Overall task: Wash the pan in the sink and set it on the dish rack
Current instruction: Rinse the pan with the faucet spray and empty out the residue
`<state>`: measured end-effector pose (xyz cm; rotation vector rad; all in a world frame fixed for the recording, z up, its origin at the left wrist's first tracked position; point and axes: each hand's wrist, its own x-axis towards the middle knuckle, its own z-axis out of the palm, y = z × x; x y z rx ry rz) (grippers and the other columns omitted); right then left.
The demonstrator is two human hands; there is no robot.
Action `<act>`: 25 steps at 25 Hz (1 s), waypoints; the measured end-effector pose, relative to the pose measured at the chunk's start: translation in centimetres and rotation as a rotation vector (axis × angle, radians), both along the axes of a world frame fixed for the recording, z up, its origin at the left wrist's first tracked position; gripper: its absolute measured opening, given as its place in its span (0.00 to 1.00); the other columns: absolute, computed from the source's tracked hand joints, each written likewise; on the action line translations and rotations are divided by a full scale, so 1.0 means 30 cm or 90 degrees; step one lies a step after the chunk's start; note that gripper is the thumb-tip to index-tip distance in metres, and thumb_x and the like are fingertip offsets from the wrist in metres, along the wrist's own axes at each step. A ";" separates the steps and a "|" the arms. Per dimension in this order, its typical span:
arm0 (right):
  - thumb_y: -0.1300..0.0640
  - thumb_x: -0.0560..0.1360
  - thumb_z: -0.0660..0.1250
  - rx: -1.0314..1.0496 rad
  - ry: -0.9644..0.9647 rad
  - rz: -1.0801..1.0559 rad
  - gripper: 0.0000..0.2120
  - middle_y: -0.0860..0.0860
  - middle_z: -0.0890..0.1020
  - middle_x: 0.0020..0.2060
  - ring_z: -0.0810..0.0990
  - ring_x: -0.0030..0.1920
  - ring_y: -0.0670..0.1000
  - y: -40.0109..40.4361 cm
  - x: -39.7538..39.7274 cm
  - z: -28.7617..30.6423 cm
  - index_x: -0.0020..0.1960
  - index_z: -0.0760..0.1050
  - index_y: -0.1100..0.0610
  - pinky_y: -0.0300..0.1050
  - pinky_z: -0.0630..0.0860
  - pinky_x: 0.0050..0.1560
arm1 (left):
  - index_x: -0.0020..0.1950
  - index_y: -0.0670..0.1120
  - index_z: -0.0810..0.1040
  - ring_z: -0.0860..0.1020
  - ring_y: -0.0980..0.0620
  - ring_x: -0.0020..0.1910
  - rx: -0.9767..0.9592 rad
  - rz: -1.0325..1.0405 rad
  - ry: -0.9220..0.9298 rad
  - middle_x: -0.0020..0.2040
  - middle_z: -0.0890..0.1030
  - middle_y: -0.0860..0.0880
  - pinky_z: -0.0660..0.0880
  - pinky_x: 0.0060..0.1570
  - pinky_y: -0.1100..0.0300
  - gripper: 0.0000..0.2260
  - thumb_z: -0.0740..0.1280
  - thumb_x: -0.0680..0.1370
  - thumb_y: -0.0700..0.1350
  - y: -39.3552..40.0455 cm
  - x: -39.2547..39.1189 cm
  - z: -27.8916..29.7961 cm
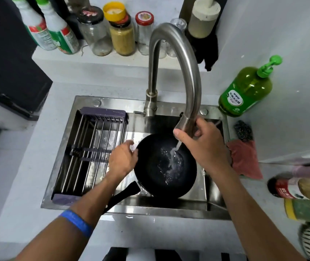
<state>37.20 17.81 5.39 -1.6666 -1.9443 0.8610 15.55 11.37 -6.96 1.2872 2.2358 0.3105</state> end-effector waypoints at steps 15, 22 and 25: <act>0.46 0.69 0.78 -0.024 0.065 0.036 0.12 0.39 0.79 0.33 0.77 0.36 0.37 0.044 -0.005 -0.034 0.41 0.75 0.45 0.29 0.68 0.39 | 0.52 0.48 0.73 0.77 0.49 0.36 0.175 0.218 -0.401 0.45 0.80 0.42 0.73 0.33 0.61 0.08 0.67 0.77 0.38 0.391 -0.105 0.022; 0.37 0.71 0.73 -0.028 0.007 0.104 0.21 0.49 0.78 0.40 0.77 0.42 0.50 -0.093 -0.255 -0.004 0.55 0.78 0.50 0.43 0.72 0.41 | 0.44 0.51 0.78 0.81 0.48 0.42 -0.081 0.043 -0.283 0.42 0.82 0.49 0.77 0.48 0.55 0.05 0.70 0.73 0.41 -0.164 0.028 -0.152; 0.43 0.80 0.65 0.007 -0.019 0.192 0.22 0.55 0.82 0.48 0.78 0.50 0.57 -0.129 -0.451 0.001 0.66 0.72 0.57 0.51 0.73 0.49 | 0.53 0.45 0.80 0.79 0.41 0.51 -0.172 -0.162 -0.055 0.51 0.80 0.43 0.76 0.50 0.51 0.12 0.66 0.73 0.48 -0.310 0.063 -0.209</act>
